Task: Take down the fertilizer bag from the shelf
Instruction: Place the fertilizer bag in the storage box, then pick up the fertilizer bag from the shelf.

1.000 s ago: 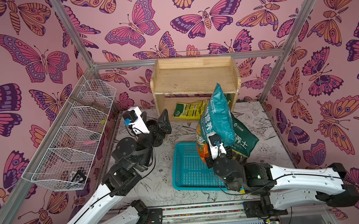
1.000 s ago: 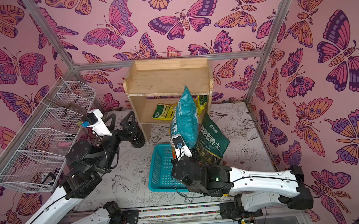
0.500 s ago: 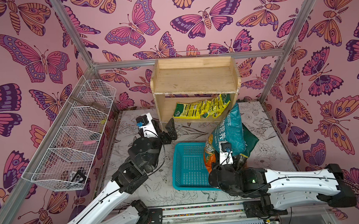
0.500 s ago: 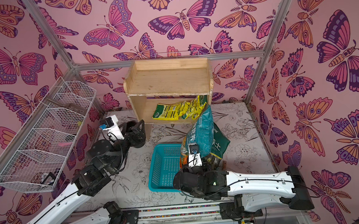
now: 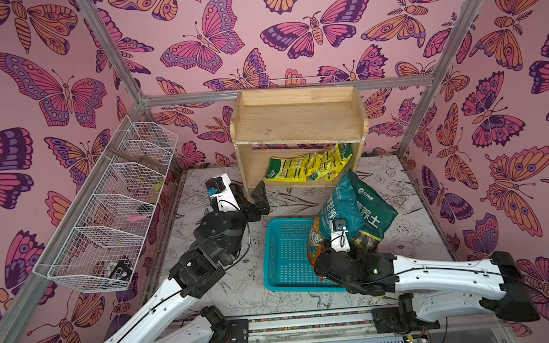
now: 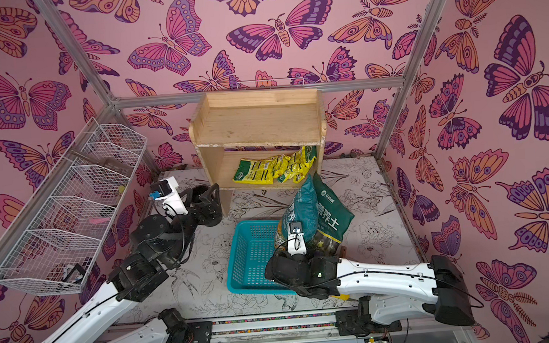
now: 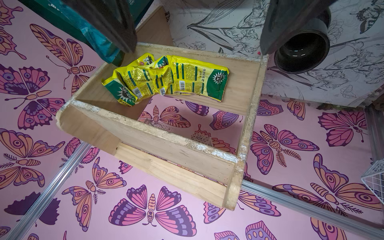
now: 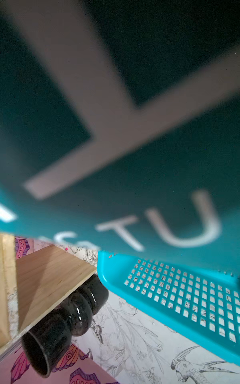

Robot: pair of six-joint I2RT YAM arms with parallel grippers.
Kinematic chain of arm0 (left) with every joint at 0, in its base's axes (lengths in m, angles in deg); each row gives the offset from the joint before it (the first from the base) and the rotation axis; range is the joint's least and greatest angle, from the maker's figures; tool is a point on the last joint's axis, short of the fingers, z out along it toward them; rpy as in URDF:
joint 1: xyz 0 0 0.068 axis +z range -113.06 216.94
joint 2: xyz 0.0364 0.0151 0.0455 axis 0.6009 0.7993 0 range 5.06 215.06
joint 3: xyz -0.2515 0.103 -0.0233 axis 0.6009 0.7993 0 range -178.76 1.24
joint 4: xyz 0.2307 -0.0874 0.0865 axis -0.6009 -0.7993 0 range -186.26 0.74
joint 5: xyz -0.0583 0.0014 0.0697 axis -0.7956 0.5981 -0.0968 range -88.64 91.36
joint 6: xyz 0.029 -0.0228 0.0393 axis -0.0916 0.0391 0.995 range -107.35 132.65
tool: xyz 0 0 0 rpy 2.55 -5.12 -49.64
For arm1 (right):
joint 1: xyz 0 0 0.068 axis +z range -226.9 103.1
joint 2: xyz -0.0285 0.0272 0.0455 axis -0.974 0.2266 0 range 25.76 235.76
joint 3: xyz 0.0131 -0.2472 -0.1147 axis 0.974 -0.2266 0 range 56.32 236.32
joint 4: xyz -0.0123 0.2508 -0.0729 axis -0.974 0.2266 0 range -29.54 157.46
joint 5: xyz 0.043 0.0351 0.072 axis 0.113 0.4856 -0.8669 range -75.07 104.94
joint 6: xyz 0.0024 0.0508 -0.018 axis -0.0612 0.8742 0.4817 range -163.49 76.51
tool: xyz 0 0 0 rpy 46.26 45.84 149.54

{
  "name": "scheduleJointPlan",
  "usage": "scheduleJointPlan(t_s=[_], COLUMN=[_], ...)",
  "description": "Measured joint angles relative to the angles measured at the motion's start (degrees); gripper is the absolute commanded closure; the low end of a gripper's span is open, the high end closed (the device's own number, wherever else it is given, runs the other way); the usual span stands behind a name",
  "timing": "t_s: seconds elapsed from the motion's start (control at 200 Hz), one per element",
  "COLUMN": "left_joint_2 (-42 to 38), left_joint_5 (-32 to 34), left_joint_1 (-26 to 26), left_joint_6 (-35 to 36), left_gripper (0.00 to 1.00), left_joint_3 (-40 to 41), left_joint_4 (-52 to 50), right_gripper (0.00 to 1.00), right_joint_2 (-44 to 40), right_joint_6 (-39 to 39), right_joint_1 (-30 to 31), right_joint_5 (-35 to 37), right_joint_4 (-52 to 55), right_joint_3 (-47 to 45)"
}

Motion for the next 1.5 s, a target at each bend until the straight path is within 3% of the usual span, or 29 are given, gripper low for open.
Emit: scheduleJointPlan(t_s=[0.155,0.27,0.756,0.891,1.032,1.252,1.377,1.502], left_joint_2=[0.0,0.0,4.8,9.4,13.4,19.6,22.5,26.4], left_joint_5=[0.0,0.0,-0.2,-3.1,-10.7,-20.5,-23.8,-26.5], left_joint_1=[0.0,0.0,0.5,3.7,9.5,11.9,11.9,11.9], left_joint_6=[0.0,0.0,4.0,5.5,6.5,13.7,17.6,21.0], left_gripper=[0.01,0.01,0.02,0.07,0.11,0.27,0.33,0.34], left_joint_3=[0.0,0.0,-4.3,-7.9,-8.5,-10.8,-11.3,-12.3], left_joint_4=[0.0,0.0,-4.0,-9.2,-13.8,-19.6,-20.9,-21.2], right_gripper=[0.33,0.21,0.14,0.13,0.16,0.2,0.2,0.22], right_joint_2=[0.3,-0.2,-6.2,-7.2,-7.9,-8.8,-7.7,-7.0], right_joint_6=[1.0,1.7,-2.1,-5.7,-10.6,-15.7,-17.9,-19.3], right_joint_1=[-0.5,-1.0,-1.1,-1.2,-4.2,-24.1,-27.8,-29.9], right_joint_5=[0.2,1.9,4.7,6.2,5.4,-15.8,-25.4,-32.5], right_joint_4=[3.2,4.9,8.0,9.4,9.7,8.6,7.7,5.9], right_joint_3=[1.5,2.6,12.1,16.7,20.4,22.5,23.0,23.8])
